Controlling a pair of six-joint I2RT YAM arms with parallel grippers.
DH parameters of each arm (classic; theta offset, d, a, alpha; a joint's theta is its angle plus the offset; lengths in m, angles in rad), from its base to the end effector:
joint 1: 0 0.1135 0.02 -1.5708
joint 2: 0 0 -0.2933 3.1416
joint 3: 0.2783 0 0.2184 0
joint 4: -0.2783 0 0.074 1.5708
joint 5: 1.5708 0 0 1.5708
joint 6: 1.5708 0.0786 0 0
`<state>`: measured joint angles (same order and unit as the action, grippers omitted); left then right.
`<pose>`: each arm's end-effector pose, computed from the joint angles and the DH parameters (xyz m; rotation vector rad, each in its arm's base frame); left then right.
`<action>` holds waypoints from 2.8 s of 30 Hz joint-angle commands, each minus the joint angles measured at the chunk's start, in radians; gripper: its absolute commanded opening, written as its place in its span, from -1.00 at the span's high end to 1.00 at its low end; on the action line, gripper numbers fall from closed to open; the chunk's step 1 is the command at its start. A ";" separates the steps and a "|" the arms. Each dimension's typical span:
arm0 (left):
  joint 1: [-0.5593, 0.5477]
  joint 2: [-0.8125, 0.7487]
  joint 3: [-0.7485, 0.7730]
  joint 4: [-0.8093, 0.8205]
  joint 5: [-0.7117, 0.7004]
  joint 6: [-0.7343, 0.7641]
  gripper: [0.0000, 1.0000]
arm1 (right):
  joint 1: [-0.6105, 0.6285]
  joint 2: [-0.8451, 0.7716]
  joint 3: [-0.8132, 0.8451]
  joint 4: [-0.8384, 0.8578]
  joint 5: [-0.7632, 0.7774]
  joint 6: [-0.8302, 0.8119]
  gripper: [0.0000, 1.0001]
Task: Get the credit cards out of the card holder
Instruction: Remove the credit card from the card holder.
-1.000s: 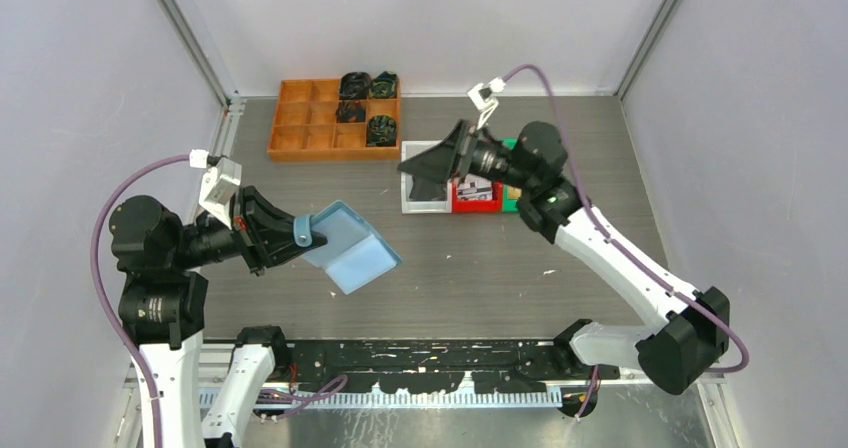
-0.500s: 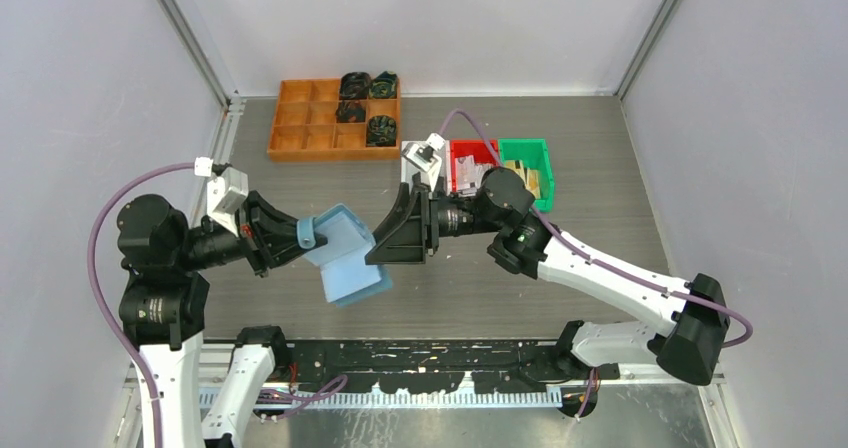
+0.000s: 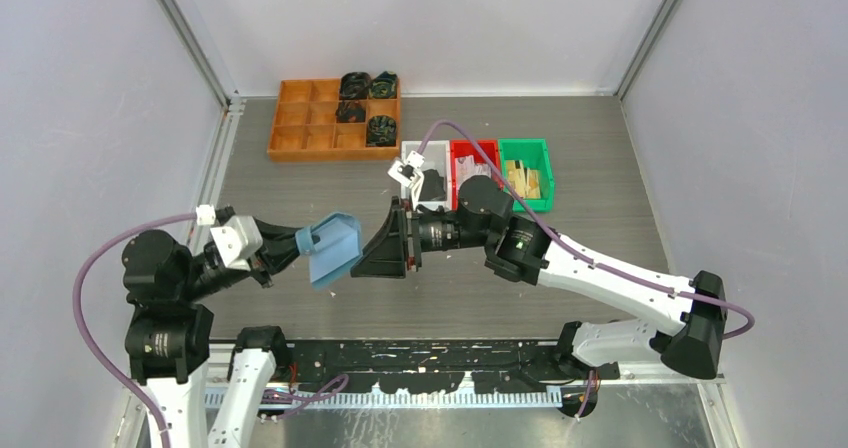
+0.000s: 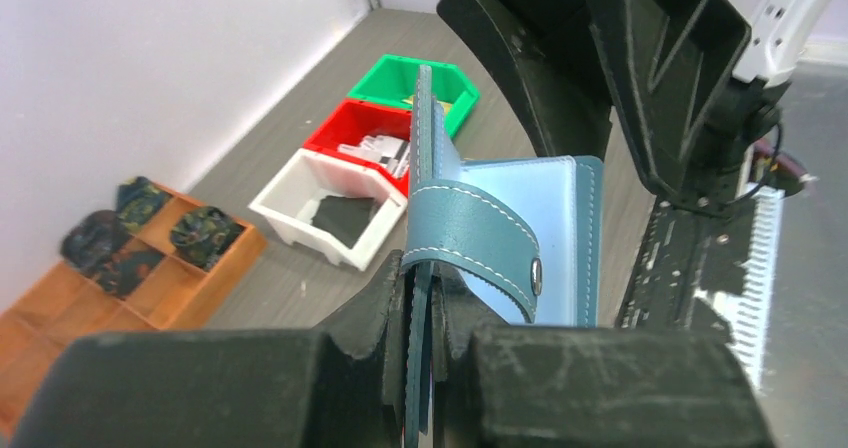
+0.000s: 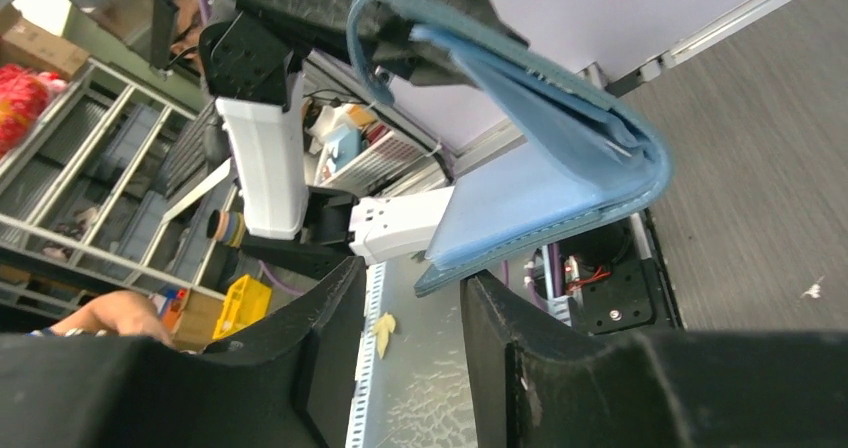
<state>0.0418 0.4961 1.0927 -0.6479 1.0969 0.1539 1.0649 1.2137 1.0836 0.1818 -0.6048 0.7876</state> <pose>0.0147 -0.0694 0.4151 0.9034 1.3731 -0.7324 0.0927 0.2595 0.4277 -0.8288 1.6896 1.8402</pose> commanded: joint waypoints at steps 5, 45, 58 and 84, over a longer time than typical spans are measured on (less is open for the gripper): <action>0.006 -0.105 -0.057 0.091 -0.040 0.217 1.00 | 0.004 0.004 0.109 -0.217 0.253 -0.166 -0.15; 0.006 0.179 0.059 0.450 0.164 -1.083 0.30 | -0.033 0.011 -0.009 0.170 0.150 -0.007 0.79; 0.006 0.150 0.079 0.322 0.127 -0.868 0.82 | -0.033 -0.002 0.000 0.173 0.111 -0.025 0.74; 0.006 0.182 0.128 -0.057 0.260 -0.511 0.48 | -0.033 0.015 0.041 0.146 0.023 -0.032 0.76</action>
<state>0.0483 0.6617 1.1748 -0.6350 1.3144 -0.4347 1.0340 1.2312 1.0698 0.2974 -0.5678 0.7757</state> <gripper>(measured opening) 0.267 0.155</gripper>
